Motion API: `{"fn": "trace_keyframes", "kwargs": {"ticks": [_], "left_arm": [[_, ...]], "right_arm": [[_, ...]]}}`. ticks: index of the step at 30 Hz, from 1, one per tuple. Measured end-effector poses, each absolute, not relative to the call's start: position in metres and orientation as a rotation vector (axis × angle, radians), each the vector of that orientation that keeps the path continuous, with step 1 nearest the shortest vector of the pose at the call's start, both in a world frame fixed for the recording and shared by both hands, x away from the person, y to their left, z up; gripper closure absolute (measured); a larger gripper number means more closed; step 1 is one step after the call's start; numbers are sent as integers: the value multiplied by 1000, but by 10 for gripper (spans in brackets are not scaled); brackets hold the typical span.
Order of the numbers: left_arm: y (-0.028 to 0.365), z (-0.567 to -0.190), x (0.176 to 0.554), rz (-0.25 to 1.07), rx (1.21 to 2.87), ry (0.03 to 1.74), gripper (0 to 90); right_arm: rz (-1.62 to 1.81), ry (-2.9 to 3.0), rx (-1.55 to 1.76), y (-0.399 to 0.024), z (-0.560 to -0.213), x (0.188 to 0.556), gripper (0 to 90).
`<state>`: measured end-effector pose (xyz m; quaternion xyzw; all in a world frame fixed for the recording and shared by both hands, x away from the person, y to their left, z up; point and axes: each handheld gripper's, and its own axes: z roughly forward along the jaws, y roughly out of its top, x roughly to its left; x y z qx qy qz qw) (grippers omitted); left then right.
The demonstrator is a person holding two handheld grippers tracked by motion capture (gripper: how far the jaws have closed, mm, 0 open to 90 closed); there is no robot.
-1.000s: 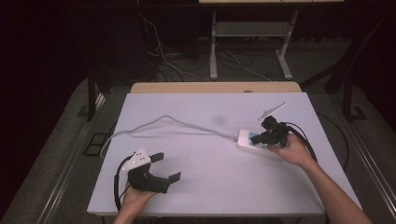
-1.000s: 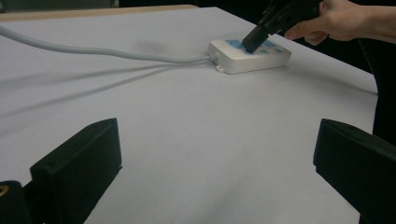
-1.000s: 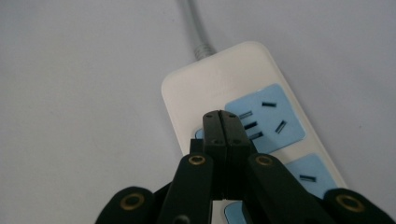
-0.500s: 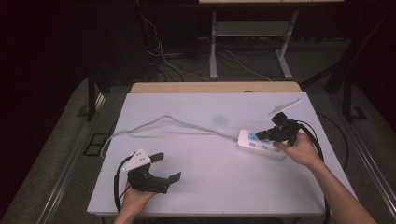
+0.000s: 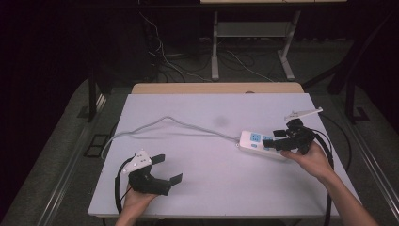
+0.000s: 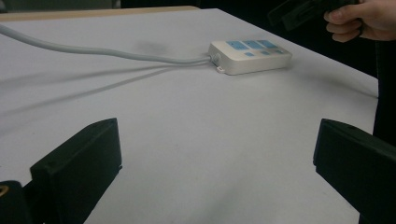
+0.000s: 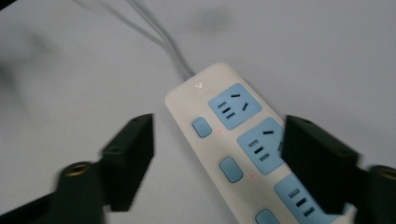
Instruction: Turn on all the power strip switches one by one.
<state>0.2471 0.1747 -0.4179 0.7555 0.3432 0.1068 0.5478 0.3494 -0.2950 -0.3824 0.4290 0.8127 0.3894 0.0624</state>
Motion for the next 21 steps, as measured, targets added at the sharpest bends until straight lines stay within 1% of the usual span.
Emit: {"fn": "trace_keyframes", "kwargs": {"ticks": [1,2,3,4,10,21], "left_arm": [[175,-418,247,253,1790,814,0],[175,-418,247,252,1789,814,0],[174,-418,247,253,1791,814,0],[174,-418,247,253,1791,814,0],[175,-418,247,256,1789,818,0],[175,-418,246,256,1789,819,0]], "right_arm": [[1181,2435,1307,-296,-382,347,134],[1185,2416,1318,-297,-382,344,99],[1183,2417,1322,-298,-382,341,39],[1174,2423,1328,-299,-383,338,2],[1273,2381,1345,-308,-388,317,2],[1391,2306,1378,-322,-406,282,3]]}}
